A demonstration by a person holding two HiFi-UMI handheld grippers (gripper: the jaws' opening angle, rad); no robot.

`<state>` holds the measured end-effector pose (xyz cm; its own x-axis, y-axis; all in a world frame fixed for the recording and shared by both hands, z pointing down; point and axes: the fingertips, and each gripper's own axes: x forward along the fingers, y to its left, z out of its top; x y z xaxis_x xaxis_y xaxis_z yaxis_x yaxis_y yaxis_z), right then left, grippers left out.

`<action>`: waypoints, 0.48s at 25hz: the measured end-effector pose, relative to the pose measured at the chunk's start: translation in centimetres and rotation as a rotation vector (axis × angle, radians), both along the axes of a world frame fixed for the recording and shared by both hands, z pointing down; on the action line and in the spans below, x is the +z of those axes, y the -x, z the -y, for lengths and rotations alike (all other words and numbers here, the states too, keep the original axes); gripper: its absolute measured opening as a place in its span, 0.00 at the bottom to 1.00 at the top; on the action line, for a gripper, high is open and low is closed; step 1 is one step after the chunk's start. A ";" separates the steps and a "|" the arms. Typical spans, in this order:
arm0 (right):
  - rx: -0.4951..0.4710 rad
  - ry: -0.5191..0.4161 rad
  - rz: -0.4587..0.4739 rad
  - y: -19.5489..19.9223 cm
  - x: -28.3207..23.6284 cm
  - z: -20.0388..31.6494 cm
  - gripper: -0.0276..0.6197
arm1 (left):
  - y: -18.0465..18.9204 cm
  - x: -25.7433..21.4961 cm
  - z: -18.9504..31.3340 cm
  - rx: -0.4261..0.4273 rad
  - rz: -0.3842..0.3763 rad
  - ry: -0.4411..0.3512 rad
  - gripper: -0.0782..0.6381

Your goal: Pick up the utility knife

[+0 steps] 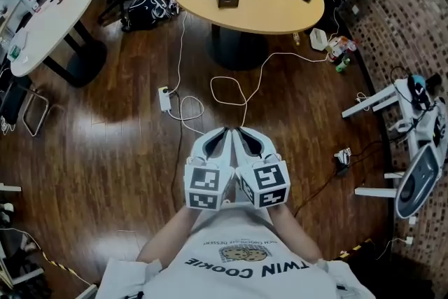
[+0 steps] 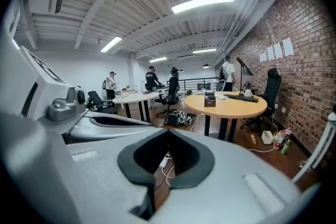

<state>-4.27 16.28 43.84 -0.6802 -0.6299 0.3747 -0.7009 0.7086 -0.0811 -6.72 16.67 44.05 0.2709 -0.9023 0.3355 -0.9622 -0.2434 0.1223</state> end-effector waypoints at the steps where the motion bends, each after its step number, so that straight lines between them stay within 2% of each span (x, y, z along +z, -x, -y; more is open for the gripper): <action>1: 0.002 0.001 0.003 -0.1 0.1 0.5 0.05 | -0.1 0.2 0.4 0.001 0.001 0.003 0.12; 12: -0.050 0.011 0.025 0.7 0.6 8.9 0.05 | 0.7 0.5 8.7 -0.048 0.021 0.011 0.12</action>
